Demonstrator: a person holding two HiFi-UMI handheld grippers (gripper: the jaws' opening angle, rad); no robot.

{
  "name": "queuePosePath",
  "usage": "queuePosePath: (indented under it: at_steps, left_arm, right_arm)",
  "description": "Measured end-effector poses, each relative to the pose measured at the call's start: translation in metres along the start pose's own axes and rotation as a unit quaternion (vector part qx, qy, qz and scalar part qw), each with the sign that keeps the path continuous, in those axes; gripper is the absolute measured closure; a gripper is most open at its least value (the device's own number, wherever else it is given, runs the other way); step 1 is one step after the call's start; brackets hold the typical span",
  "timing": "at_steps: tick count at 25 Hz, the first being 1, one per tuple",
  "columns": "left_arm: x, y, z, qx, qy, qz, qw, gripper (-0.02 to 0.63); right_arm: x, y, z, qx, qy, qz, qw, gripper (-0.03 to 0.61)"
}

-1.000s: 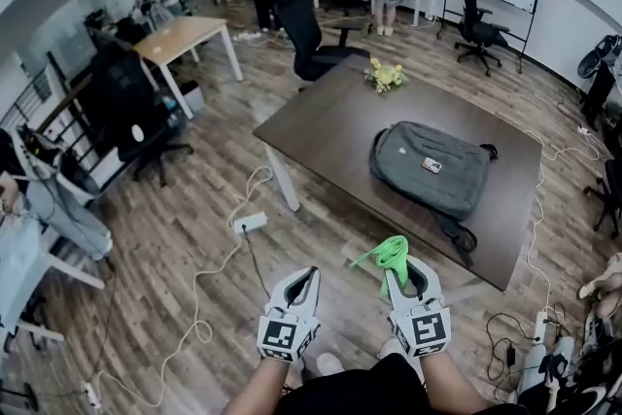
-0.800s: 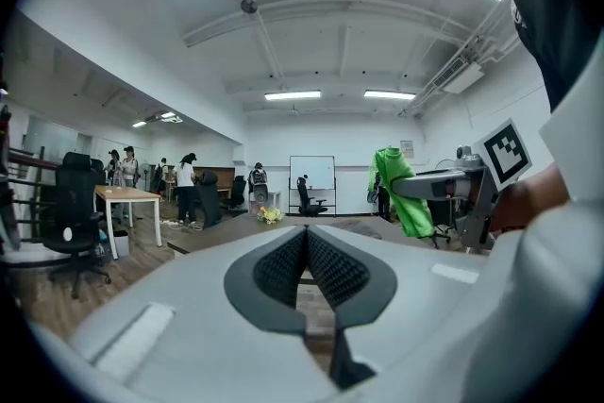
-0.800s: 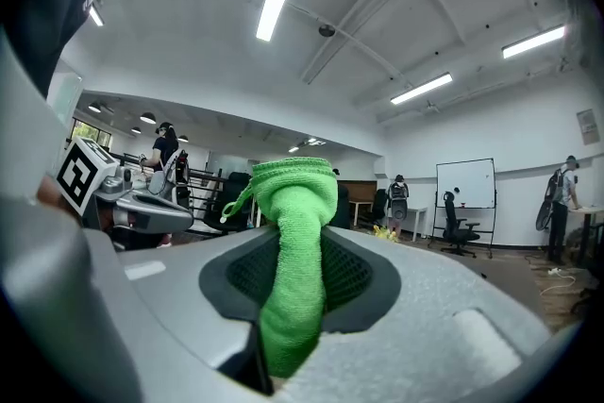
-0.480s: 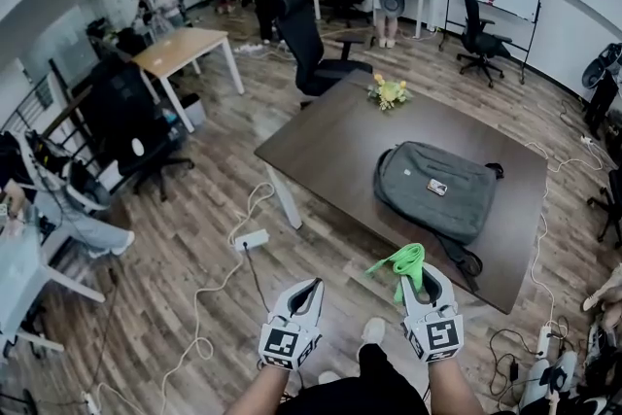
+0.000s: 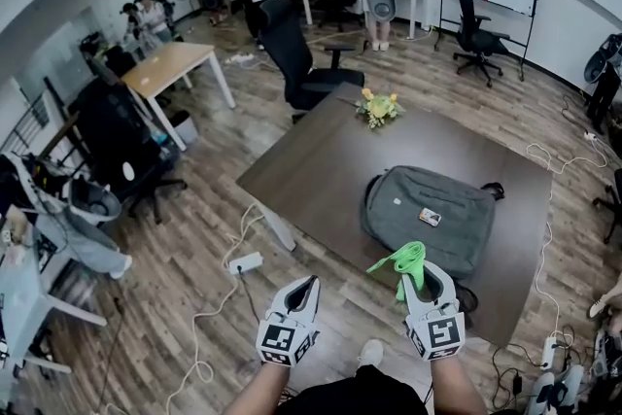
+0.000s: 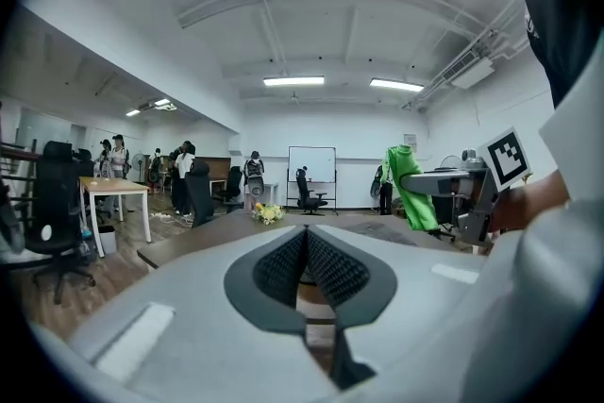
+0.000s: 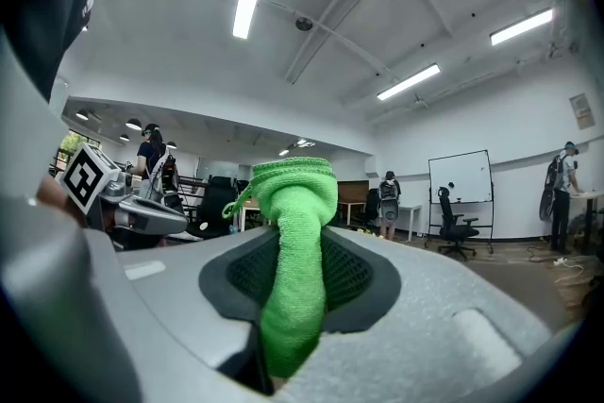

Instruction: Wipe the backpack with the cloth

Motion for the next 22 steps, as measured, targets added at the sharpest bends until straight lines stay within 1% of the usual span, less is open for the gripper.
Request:
queuePosePath:
  at_steps: [5,8,11,15,22]
  left_arm:
    - [-0.007,-0.047,0.001,0.009,-0.008,0.010,0.9999,0.594]
    - [-0.008,-0.070,0.004,0.004,-0.011,0.015,0.9998,0.594]
    - [-0.008,-0.089,0.007,-0.003,-0.013,0.022,0.9997,0.594]
    - [-0.006,-0.108,0.012,0.002,-0.002,0.031,0.9995,0.594]
    - [-0.004,-0.152,0.029,0.020,0.002,0.032,0.9993,0.594]
  right_arm:
    - [0.005,-0.030,-0.030,-0.010,-0.020,0.009,1.000,0.476]
    - [0.008,-0.047,-0.042,-0.018,-0.035,0.015,0.999,0.476]
    - [0.013,-0.060,-0.052,-0.022,-0.039,0.023,0.999,0.476]
    - [0.014,-0.071,-0.068,-0.011,-0.053,0.027,0.998,0.476]
    - [0.011,-0.095,-0.086,0.012,-0.034,0.026,0.999,0.476]
Point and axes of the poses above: the fingertips, and each gripper's own axes: y backward along the fingers, z to its left, x out of its underside, the point moved 2 cm from there along y, backward along the fingers, and after that the axes turned 7 degrees about -y, right-handed, at the moved point
